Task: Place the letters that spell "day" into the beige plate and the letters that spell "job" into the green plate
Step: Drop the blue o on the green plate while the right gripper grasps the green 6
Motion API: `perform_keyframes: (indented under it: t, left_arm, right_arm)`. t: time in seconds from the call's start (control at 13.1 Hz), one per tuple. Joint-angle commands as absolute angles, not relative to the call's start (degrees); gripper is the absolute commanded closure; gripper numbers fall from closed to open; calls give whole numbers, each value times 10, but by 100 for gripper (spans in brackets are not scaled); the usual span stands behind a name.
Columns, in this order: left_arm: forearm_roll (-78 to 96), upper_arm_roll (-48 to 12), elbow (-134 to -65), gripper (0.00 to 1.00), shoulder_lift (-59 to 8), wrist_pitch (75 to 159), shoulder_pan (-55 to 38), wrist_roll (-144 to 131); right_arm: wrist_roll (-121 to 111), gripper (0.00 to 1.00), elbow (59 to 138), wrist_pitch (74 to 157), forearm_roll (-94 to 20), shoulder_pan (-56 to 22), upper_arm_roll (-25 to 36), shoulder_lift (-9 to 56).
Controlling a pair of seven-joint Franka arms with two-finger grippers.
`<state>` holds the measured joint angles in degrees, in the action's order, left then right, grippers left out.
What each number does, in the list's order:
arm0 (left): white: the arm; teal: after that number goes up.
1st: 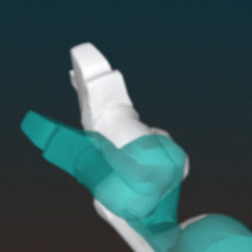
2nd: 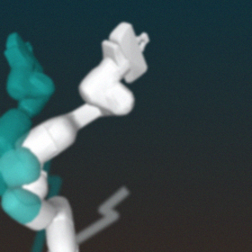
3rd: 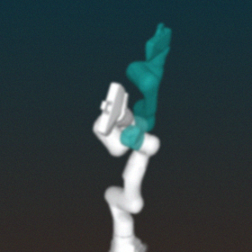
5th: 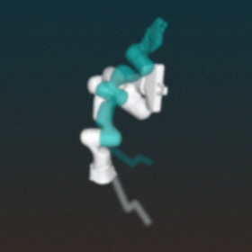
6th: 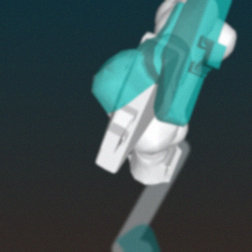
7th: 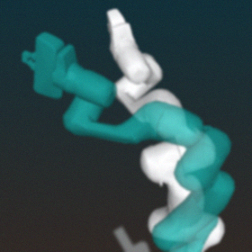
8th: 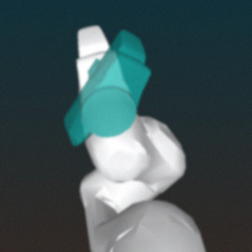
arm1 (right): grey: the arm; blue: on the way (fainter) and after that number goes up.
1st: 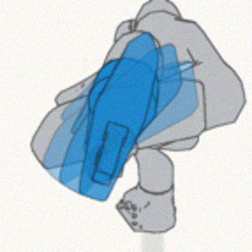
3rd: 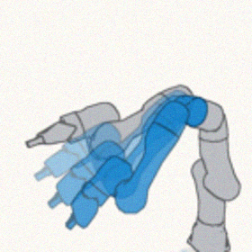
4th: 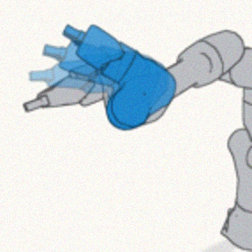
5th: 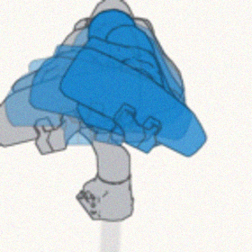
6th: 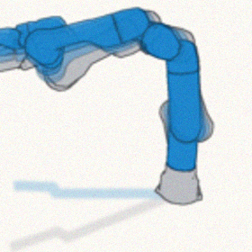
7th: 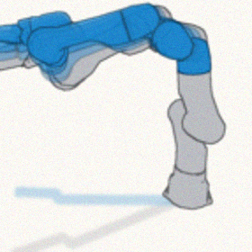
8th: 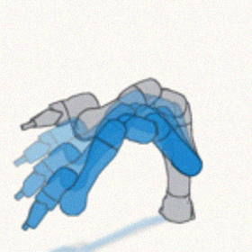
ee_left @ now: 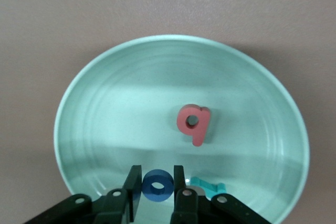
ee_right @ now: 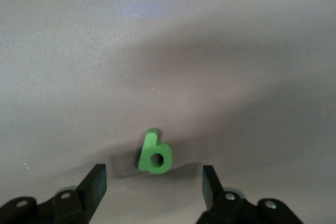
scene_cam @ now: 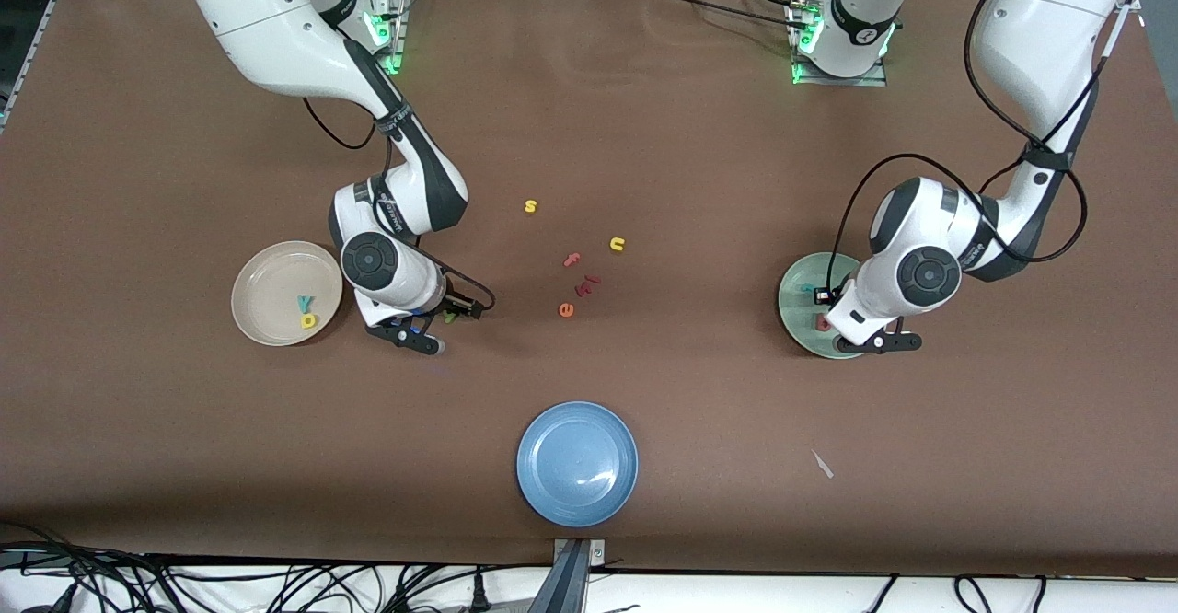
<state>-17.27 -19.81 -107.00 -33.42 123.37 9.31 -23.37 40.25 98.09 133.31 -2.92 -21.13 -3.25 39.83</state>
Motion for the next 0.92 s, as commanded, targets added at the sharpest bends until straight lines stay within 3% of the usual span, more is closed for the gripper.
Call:
perform_keyframes:
  t: [0.0, 0.23, 0.38, 0.61, 0.84]
  left_arm:
    - [-189, -207, -1070, 0, -324, 1231, 99, -229]
    - [-181, -212, -1068, 0, -281, 1205, 95, -231]
    - [-168, -230, -1047, 0, -250, 1180, 98, -233]
    - [-134, -236, -922, 0, -246, 1052, 89, -232]
    - [-133, -241, -840, 0, -243, 976, 78, -231]
  right_arm:
    - [403, 28, 965, 1338, -40, -214, -30, 412]
    - [396, 35, 966, 1340, -40, -211, -29, 412]
    - [396, 48, 967, 1341, -40, -210, -29, 412]
    - [399, 69, 967, 1342, -40, -210, -29, 413]
    - [402, 80, 967, 1342, -40, -211, -29, 415]
